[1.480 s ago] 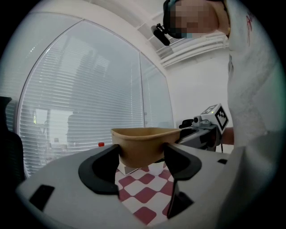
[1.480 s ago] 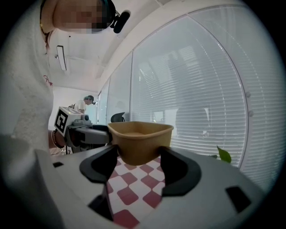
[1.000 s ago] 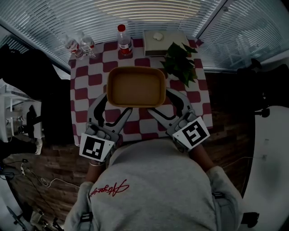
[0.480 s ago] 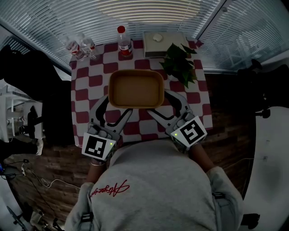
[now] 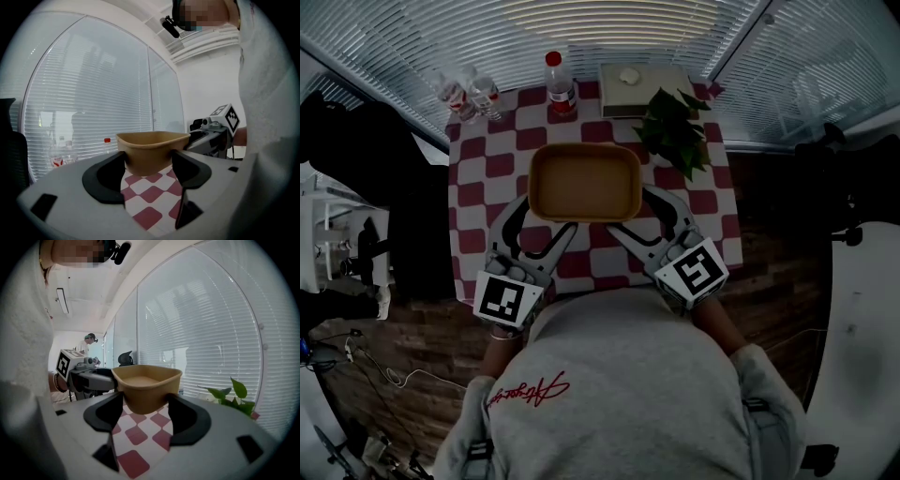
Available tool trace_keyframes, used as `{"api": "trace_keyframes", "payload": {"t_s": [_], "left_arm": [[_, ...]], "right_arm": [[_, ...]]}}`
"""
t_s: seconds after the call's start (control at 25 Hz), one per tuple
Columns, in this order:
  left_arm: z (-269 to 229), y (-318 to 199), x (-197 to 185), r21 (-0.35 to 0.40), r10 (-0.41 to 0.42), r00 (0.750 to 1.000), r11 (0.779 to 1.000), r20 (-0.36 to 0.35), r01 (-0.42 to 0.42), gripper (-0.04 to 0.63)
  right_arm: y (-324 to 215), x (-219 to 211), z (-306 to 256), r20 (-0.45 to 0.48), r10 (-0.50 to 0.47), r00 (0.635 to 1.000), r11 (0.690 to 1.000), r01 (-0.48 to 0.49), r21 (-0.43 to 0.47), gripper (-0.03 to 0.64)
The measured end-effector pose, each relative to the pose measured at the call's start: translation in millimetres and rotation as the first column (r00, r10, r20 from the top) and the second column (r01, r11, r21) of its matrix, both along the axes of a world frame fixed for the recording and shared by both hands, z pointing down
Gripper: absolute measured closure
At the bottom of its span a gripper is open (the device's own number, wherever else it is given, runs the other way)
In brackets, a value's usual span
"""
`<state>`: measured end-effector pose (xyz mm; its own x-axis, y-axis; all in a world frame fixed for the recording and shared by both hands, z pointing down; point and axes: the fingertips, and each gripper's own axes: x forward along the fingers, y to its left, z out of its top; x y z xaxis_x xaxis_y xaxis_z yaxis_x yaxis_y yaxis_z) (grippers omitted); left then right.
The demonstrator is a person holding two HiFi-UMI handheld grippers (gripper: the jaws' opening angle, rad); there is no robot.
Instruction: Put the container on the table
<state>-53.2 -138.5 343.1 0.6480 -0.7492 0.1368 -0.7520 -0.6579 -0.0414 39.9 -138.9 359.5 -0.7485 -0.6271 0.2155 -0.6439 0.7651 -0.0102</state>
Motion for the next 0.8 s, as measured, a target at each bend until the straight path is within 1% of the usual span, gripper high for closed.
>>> {"api": "trace_keyframes", "payload": {"t_s": [0.48, 0.64, 0.8], "left_arm": [[11.8, -2.1, -3.0, -0.023, -0.004, 1.000, 1.000, 0.011, 0.004, 0.276], [18.2, -2.7, -5.9, -0.017, -0.007, 1.000, 1.000, 0.016, 0.007, 0.276], [19.7, -3.1, -4.7, -0.035, -0.006, 1.000, 0.999, 0.015, 0.006, 0.276]], "right_arm": [[-3.1, -3.6, 11.6, -0.019, 0.001, 1.000, 0.999, -0.002, -0.034, 0.311], [-2.9, -5.1, 16.8, -0.030, -0.007, 1.000, 0.999, 0.006, -0.032, 0.311], [-2.9, -5.3, 21.1, -0.038, -0.009, 0.999, 0.999, 0.007, -0.048, 0.311]]}}
